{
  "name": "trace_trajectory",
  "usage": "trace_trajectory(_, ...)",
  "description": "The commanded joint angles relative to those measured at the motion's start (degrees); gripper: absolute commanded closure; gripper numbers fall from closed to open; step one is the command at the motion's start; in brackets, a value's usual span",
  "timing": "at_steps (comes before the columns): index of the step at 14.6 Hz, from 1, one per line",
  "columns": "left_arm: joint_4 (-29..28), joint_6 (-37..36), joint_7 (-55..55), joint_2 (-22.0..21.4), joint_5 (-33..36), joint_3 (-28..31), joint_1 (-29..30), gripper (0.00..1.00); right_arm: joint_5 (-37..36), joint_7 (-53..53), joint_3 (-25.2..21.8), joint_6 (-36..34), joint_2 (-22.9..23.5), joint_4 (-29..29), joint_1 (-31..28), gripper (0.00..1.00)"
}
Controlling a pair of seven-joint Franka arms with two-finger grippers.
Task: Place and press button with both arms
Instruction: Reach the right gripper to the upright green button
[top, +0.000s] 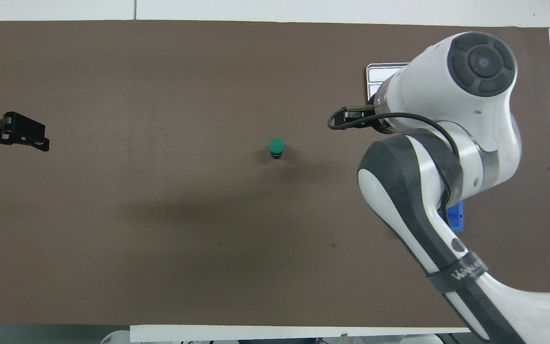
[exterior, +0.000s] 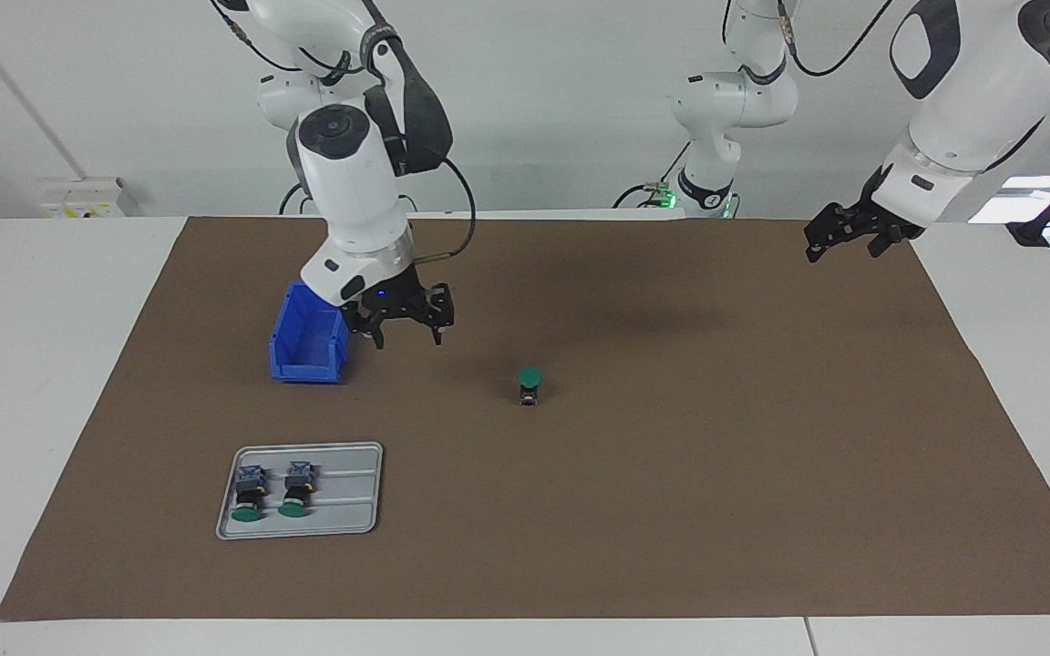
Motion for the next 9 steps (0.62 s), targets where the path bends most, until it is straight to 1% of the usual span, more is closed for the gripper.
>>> trace_trajectory(1, -1.92, 0.97, 1.52, -1.66, 0.84, -1.19, 2.53, 0.0, 0.25, 0.65, 2.83, 2.21, 0.69, 0.11, -1.1, 0.12)
trace_trajectory(2, -1.93, 0.79, 1.44, -1.66, 0.76, -1.19, 2.62, 0.0, 0.25, 0.65, 3.71, 2.13, 0.78, 0.11, -1.27, 0.12)
trace_trajectory(4, -1.84, 0.79, 1.35, -1.57, 0.76, -1.02, 2.62, 0.0, 0.25, 1.0, 6.26, 2.65, 2.88, 0.55, -1.45, 0.12)
trace_trajectory(6, -1.84, 0.97, 0.91, -1.31, 0.76, -0.93, 2.62, 0.0, 0.16, 1.53, 6.44, 5.19, 4.29, 0.46, -1.36, 0.12)
trace_trajectory(8, -1.84, 0.71, 0.91, -1.31, 0.76, -0.75, 2.62, 0.0, 0.16, 2.05, 6.53, 6.34, 5.0, 0.46, -1.01, 0.12)
trace_trajectory(9, -1.84, 0.79, 0.91, -1.31, 0.76, -0.75, 2.62, 0.0, 0.08, 1.71, 6.53, 5.56, 4.91, 0.46, -1.19, 0.12)
